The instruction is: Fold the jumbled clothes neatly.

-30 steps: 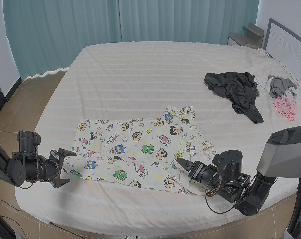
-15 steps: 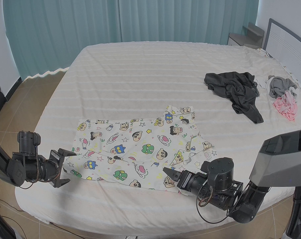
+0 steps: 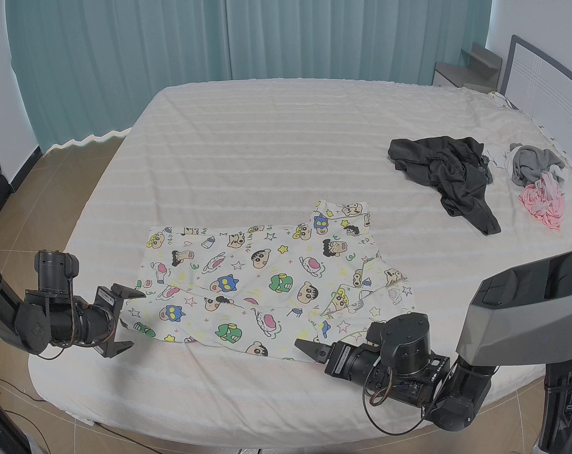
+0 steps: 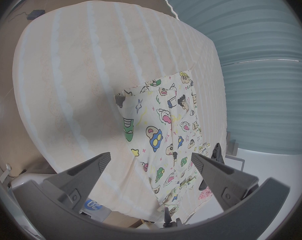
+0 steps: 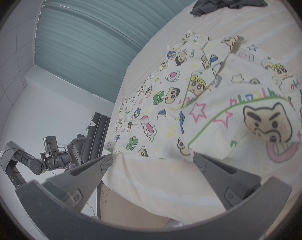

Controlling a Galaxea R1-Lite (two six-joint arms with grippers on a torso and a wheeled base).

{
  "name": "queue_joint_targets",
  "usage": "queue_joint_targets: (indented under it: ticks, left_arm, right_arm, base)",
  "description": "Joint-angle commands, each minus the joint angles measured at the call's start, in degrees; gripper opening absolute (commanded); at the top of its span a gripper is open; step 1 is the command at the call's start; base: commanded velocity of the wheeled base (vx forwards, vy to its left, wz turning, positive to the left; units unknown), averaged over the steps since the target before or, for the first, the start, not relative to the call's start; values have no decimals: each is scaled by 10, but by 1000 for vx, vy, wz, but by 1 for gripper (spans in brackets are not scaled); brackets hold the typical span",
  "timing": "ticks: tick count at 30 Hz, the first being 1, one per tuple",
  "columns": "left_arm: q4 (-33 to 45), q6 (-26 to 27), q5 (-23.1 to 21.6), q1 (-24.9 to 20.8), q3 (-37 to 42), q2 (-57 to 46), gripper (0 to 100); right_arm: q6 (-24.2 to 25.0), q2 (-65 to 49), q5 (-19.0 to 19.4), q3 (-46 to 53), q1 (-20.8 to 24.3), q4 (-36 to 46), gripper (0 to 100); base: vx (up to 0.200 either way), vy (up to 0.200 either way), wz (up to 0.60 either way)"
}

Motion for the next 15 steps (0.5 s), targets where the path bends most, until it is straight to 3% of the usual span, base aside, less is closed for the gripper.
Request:
queue_joint_targets:
  ticks: [1,9,15]
  left_arm:
    - [-3,0,1,0,0,5,100]
    - [-27,0,4,-1,5,15,100]
    - [-28,0,4,-1,6,18,100]
  right_arm:
    - [4,14,7,1,2,1,100]
    - [22,14,18,6,9,0,100]
    - [12,-61,-7,56,16,-1,100]
  base:
    - [0,0,0]
    - [0,0,0]
    - [0,0,0]
